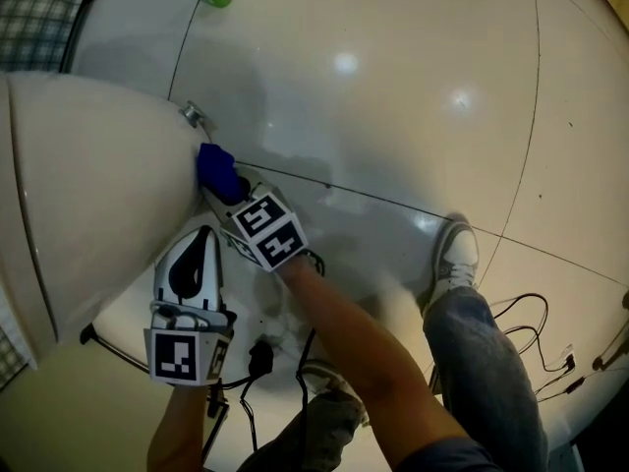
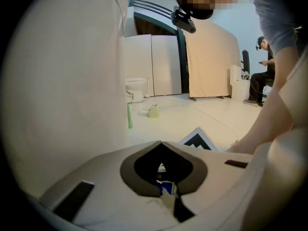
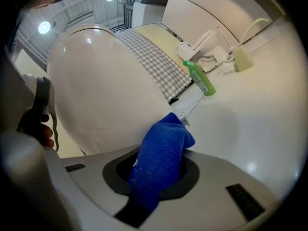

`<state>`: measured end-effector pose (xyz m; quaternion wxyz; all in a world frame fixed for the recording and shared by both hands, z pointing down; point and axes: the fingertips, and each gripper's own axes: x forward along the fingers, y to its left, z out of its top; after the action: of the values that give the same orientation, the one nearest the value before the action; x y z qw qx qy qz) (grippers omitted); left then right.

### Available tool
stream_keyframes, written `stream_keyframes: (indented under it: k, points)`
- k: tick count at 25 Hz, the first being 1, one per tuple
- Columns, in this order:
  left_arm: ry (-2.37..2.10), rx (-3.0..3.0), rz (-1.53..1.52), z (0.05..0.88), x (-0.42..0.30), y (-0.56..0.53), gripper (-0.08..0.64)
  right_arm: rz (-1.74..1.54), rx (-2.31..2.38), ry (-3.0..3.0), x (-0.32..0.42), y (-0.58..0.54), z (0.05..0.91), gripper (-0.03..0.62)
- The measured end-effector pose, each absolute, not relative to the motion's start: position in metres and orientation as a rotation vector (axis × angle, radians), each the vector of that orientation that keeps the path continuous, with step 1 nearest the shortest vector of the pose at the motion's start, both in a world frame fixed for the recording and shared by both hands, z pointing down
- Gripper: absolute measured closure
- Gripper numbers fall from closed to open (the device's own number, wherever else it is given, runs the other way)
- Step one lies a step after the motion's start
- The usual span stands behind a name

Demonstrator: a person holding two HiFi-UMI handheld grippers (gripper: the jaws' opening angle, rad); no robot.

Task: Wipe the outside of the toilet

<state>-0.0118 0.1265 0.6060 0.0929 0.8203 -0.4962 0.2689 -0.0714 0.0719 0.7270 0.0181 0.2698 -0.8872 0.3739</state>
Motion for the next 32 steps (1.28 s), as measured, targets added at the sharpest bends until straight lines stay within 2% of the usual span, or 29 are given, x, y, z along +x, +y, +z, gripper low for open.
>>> stream_keyframes:
  k: [9,14,18,23,28,32]
  points:
    - [-1.514,2.287,0.827,0.624,-0.064,0.22,0.548,1.2,0.649,-2.769,-0.141,0.2,0.734,0.528]
    - [-1.664,2.21,0.762,0.603,-0.106,0.252,0.548,1.133,0.62,-2.746,-0.144,0.217,0.718,0.528]
    - [-1.754,2.126,0.678,0.552,-0.134,0.258,0.548,1.079,0.621,-2.753,-0.137,0.225,0.65,0.528]
    - [-1.928,1.946,0.507,0.464,-0.151,0.275,0.548,0.916,0.445,-2.796,-0.134,0.248,0.525,0.528]
    - [-2.075,1.775,0.406,0.38,-0.21,0.31,0.548,0.743,0.228,-2.842,-0.19,0.293,0.398,0.528]
    - [-2.266,1.561,0.277,0.349,-0.266,0.354,0.548,0.667,0.026,-2.859,-0.246,0.333,0.36,0.528]
